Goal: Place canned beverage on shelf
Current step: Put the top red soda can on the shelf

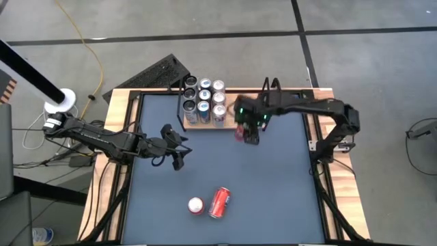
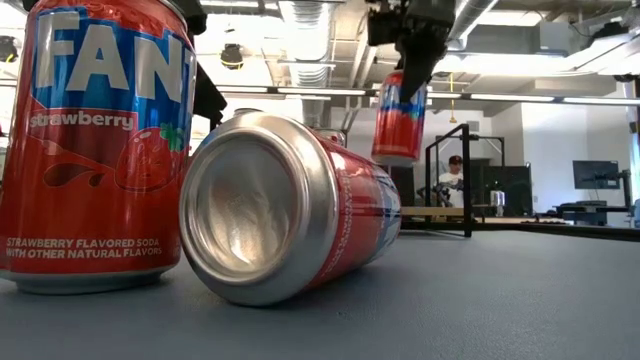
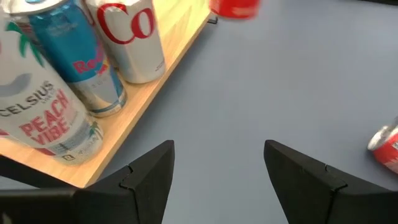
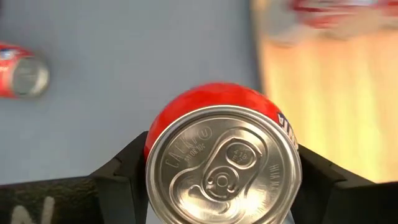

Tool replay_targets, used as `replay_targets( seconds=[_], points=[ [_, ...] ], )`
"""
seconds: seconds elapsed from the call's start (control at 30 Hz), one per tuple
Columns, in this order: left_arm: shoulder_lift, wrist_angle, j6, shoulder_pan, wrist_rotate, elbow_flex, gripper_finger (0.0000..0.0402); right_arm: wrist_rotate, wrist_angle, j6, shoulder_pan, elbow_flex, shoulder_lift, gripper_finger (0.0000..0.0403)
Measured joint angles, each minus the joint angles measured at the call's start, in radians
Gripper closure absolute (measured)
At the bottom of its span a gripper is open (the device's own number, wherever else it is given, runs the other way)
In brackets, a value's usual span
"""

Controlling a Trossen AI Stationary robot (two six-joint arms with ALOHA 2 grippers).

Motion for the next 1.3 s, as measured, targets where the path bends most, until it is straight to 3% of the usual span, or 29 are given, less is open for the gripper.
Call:
replay_targets(
  seconds=[0.27,0.57,0.83,1.3],
  points=[
    [0.0,-0.001,-0.011,0.001,-0.019,0.0,0.0163,0.054,-0.112,-0.217,-0.22,0.144,0.069,0.0145],
    [0.0,-0.047,-0.034,0.035,-0.035,0.0,0.0163,0.045,-0.174,-0.43,-0.385,0.401,0.263,0.0145],
    [0.0,-0.063,-0.025,0.074,-0.035,0.0,0.0163,-0.022,-0.17,-0.573,-0.456,0.501,0.393,0.0138],
    [0.0,-0.073,-0.009,0.157,-0.007,0.0,0.0163,-0.091,-0.119,-0.633,-0.504,0.512,0.442,0.0129]
  ],
)
